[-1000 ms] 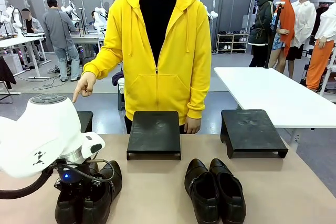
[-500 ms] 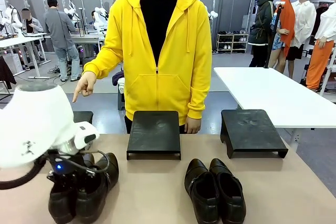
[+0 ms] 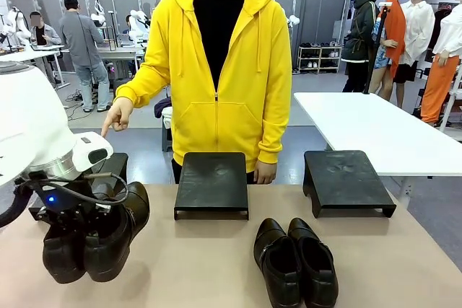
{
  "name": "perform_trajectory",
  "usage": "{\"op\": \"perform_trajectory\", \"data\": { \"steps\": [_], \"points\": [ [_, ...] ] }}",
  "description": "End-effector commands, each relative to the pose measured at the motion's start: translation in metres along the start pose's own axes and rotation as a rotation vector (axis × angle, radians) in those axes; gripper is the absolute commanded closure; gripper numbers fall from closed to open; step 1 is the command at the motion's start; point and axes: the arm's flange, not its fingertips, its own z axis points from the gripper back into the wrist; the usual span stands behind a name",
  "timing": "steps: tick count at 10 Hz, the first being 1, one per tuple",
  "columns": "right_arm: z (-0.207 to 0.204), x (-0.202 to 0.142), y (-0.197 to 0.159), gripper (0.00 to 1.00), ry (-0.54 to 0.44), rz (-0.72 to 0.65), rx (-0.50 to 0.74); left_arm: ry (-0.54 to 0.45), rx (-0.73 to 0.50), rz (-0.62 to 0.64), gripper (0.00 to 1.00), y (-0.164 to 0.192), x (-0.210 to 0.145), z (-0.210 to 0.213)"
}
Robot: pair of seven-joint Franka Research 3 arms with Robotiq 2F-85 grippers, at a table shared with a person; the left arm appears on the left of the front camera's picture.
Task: Place the shoes on the stand as instructed by the person.
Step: Pick up one pair of Shoes and place it on the Shoes Stand indicated by the person.
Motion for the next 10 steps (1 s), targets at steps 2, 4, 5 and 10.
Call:
{"op": "perform_trajectory", "data": {
  "steps": [2,4,5,10],
  "points": [
    [0.002,0.000,0.001,0.00,-0.003,0.012,0.010,0.006,0.000,0.010,1.00,0.001,0.001,-0.002],
    [0.002,0.000,0.001,0.00,-0.003,0.012,0.010,0.006,0.000,0.010,1.00,0.001,0.001,-0.002],
    [0.002,0.000,0.001,0.00,-0.003,0.012,0.010,0.006,0.000,0.010,1.00,0.001,0.001,-0.002],
    [0.002,0.000,0.001,0.00,-0.003,0.012,0.010,-0.235,0.008,-0.056,0.93,0.054,0.042,0.014]
  ]
}}
